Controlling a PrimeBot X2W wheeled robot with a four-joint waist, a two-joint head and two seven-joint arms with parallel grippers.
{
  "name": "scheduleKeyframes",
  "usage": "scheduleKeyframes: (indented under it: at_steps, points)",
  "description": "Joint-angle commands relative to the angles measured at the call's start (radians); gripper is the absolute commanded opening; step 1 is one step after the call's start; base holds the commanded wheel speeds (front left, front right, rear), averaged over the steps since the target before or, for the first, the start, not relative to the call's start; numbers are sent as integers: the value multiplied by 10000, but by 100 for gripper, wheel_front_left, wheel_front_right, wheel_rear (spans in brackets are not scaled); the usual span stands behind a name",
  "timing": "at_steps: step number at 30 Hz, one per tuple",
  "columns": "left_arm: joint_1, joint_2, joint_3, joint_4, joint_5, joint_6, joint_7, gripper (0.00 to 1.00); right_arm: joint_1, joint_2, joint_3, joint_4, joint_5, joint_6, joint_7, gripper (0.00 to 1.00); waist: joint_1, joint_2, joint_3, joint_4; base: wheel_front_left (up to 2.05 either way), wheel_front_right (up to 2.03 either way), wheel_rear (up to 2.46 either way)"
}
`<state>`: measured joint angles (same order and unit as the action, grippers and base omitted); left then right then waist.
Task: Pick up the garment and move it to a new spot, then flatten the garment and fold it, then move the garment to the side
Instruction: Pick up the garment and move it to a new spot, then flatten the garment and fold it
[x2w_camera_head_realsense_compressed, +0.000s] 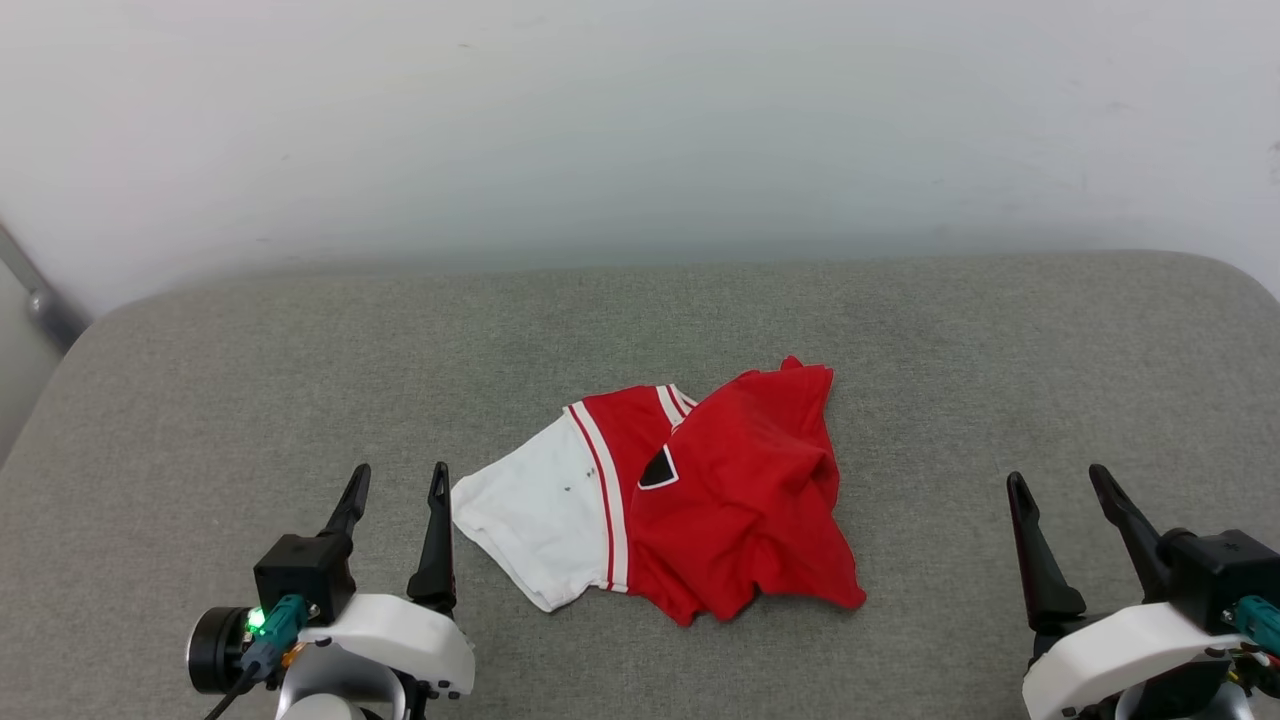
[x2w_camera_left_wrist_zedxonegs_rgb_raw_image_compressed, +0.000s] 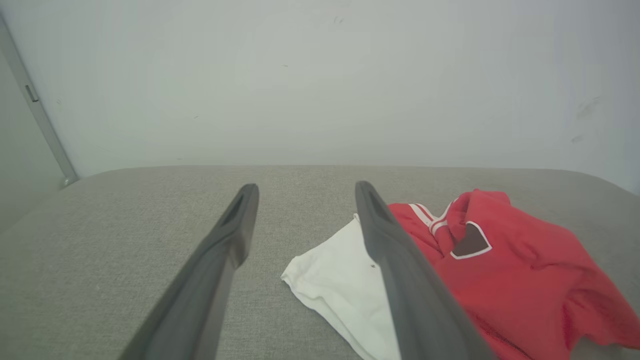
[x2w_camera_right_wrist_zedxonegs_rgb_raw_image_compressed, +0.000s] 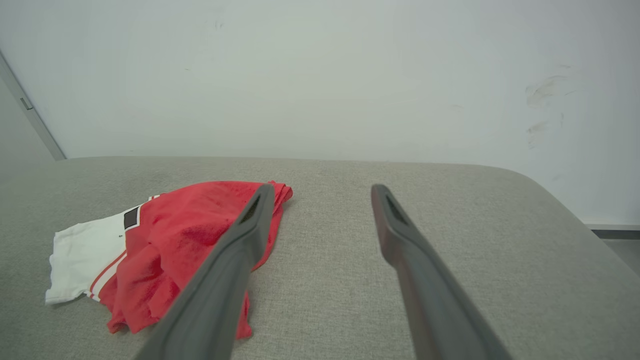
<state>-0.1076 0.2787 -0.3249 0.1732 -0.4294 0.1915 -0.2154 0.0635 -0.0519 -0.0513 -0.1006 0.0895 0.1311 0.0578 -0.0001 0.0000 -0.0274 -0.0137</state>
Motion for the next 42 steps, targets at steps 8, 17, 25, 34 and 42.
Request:
scheduleKeyframes:
  at_steps: [8, 17, 25, 34, 42]
  points:
    - [214, 159, -14, -489, -23, 149, 177, 100, 78, 25, 35, -77, 58, -7, 4, 100, 1, 0, 25, -41, 0, 0, 0]
    - [268, 180, 18, -766, -89, 257, 138, 100, 127, 12, -530, 226, 527, -8, 617, 100, 1, 0, 91, -4, 0, 0, 0]
    - [-112, -26, -304, -1064, 60, 164, 40, 100, -1023, -188, -1832, 1210, 1325, -7, 3654, 100, 1, 0, 566, 795, 0, 0, 0]
    - [-702, -571, -499, -1100, 120, 20, -279, 100, -3747, -965, -878, 2531, 2022, -7, 6039, 100, 1, 0, 1786, 1863, 0, 0, 0]
    - [-1163, -1004, -352, -841, 107, -211, -463, 100, -5136, -1219, 384, 4210, 2496, -7, 7194, 100, 1, 0, 2504, 2478, 0, 0, 0]
